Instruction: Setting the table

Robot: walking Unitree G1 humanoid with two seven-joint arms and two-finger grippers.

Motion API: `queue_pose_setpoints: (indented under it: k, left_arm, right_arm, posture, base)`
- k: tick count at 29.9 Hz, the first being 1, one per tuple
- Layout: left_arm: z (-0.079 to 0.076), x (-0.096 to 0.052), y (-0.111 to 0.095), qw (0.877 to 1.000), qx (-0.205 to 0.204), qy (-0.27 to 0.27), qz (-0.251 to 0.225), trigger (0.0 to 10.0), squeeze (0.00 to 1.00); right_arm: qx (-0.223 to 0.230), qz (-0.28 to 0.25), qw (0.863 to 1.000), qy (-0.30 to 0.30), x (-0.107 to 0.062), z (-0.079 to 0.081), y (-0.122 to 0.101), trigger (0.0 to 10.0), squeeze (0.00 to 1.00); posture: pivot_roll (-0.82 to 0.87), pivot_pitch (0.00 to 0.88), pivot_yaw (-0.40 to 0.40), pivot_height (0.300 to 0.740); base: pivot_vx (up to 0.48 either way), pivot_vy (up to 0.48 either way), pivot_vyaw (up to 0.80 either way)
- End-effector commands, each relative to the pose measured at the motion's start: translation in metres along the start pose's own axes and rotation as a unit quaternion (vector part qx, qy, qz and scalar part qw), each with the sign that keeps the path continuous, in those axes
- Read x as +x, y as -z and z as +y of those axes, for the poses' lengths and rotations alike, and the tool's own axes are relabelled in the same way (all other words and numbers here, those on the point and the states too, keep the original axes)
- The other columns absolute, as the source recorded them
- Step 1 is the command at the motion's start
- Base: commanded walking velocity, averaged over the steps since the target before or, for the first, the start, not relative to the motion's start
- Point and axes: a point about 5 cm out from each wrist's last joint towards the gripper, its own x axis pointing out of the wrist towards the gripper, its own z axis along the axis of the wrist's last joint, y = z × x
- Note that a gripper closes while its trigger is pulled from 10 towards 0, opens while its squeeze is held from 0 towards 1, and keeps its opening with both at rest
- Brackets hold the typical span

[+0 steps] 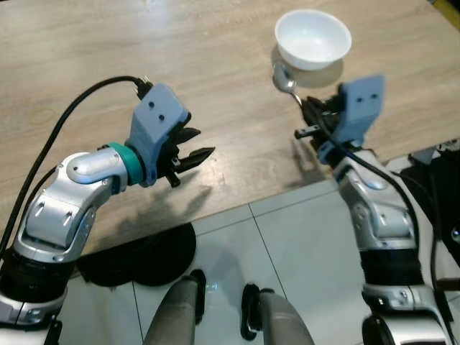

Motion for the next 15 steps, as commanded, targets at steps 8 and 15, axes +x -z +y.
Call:
queue_pose_setpoints:
  k: [8, 15]
  left_arm:
    - [-0.003, 0.011, -0.011, 0.999, -0.001, 0.050, -0.006, 10.0, 0.00]
    - [-0.004, 0.010, -0.011, 0.999, 0.001, 0.051, -0.006, 10.0, 0.00]
  right_arm:
    - [-0.022, 0.073, 0.996, 0.041, 0.026, 0.010, 0.025, 10.0, 0.00]
    - [-0.012, 0.051, 0.997, 0.059, 0.036, 0.009, 0.019, 10.0, 0.00]
  posture:
    - [0.15, 0.203, 0.069, 0.740]
    - [0.16, 0.203, 0.069, 0.740]
  base:
    - [0.000, 0.000, 0.00]
    - [0.000, 0.000, 0.00]
